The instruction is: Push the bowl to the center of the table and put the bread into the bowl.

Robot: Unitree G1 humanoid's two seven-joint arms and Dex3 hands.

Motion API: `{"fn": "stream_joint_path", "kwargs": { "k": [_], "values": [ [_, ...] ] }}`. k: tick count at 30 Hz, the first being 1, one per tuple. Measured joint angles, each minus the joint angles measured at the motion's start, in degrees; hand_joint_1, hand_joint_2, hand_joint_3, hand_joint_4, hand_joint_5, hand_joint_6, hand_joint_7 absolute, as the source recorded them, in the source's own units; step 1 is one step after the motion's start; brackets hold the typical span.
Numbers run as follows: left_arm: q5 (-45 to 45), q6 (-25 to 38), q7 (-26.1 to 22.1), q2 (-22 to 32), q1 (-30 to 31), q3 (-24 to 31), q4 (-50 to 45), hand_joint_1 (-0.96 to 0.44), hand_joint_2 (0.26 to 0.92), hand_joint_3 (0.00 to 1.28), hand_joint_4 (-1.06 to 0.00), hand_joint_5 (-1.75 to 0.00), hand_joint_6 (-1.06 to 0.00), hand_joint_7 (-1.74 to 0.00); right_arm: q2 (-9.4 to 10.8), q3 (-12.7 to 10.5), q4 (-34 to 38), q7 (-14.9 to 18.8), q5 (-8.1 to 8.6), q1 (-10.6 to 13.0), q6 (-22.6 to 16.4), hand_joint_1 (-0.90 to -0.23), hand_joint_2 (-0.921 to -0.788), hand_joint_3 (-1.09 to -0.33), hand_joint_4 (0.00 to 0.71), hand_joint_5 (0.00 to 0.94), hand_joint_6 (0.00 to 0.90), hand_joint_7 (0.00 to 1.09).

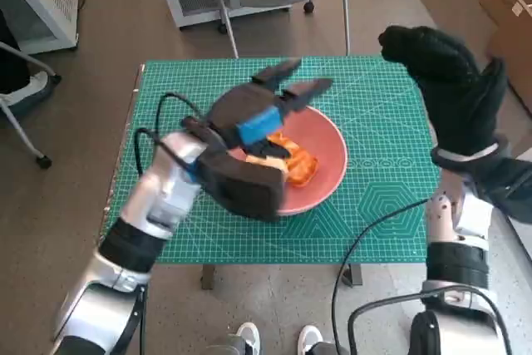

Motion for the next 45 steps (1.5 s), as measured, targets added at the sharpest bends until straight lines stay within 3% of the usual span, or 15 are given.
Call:
{"fn": "stream_joint_path", "kwargs": {
  "k": [5,13,16,31,45],
  "values": [
    [-11.7,-2.7,-1.9,-2.3,0.0,6.5,3.4,-0.62,0.92,0.21,0.0,0.0,-0.15,-0.09,-0.7,-0.4,0.1,-0.3,0.03,-1.4,0.0,-0.652,-0.921,-0.679,0.33,0.01,0.413,0.01],
    [-30.3,-3.2,-5.3,-6.8,0.5,16.7,2.6,-0.58,0.921,0.34,0.0,0.0,-0.11,-0.1,-0.9,-0.5,2.5,-1.9,-0.05,-4.3,0.7,-0.649,-0.921,-0.675,0.345,0.013,0.412,0.01],
    [-35.2,-3.2,-6.1,-7.8,1.3,19.6,0.2,-0.57,0.921,0.34,0.0,0.0,-0.04,-0.24,-0.9,-0.7,3.8,-2.7,-0.04,-5.3,1.4,-0.65,-0.921,-0.675,0.345,0.012,0.41,0.01],
    [-36.7,-3.5,-7.1,-8.4,5.5,21.1,-3.3,-0.59,0.921,0.31,0.0,0.0,0.0,-0.32,-0.9,-0.9,7.5,-4.0,-0.39,-7.6,0.7,-0.634,-0.921,-0.679,0.335,0.003,0.409,0.0],
    [-36.4,-3.7,-7.7,-8.5,6.4,20.8,-4.7,-0.6,0.921,0.28,0.0,0.0,0.0,-0.35,-0.9,-0.9,9.5,-4.4,-1.19,-7.9,0.0,-0.641,-0.921,-0.71,0.334,0.0,0.409,0.0]
  ]
}}
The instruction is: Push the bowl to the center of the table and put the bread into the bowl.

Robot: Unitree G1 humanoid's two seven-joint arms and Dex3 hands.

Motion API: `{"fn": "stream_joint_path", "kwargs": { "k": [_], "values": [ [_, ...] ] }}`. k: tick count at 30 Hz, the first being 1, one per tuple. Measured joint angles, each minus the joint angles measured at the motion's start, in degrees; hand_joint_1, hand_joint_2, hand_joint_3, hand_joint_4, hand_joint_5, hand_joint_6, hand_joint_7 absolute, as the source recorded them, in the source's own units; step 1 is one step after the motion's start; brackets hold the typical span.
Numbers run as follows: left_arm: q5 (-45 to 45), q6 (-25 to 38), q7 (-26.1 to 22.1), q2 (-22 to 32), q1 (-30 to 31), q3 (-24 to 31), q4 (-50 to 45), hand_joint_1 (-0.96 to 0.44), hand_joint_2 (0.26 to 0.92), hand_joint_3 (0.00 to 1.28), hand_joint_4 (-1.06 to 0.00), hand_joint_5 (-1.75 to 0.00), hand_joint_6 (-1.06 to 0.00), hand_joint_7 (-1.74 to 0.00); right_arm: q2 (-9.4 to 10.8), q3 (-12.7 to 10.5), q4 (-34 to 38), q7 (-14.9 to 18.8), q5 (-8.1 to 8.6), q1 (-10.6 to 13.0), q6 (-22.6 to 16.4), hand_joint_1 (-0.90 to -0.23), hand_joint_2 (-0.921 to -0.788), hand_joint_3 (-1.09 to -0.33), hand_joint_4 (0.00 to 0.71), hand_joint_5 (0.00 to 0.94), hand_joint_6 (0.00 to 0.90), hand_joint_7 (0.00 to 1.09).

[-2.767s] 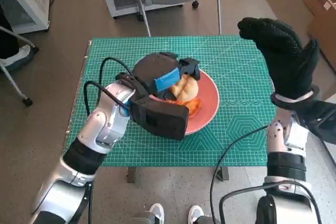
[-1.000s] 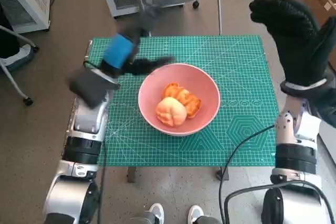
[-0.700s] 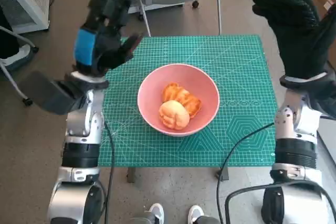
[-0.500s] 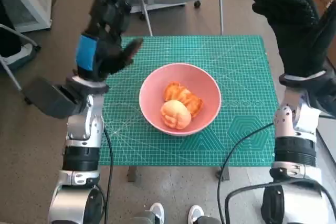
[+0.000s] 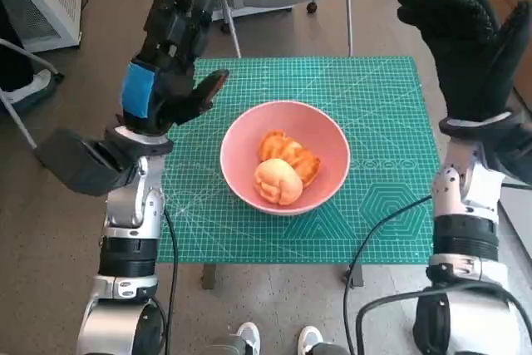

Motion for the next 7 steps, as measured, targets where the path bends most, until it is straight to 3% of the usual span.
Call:
{"fn": "stream_joint_path", "kwargs": {
  "k": [7],
  "values": [
    [0.2,-0.5,0.0,0.0,0.0,-0.1,0.0,-0.6,0.921,0.27,0.0,0.0,0.0,-0.35,0.0,0.0,-0.1,0.0,0.02,0.0,0.5,-0.661,-0.921,-0.689,0.333,0.0,0.408,0.0]
  ]
}}
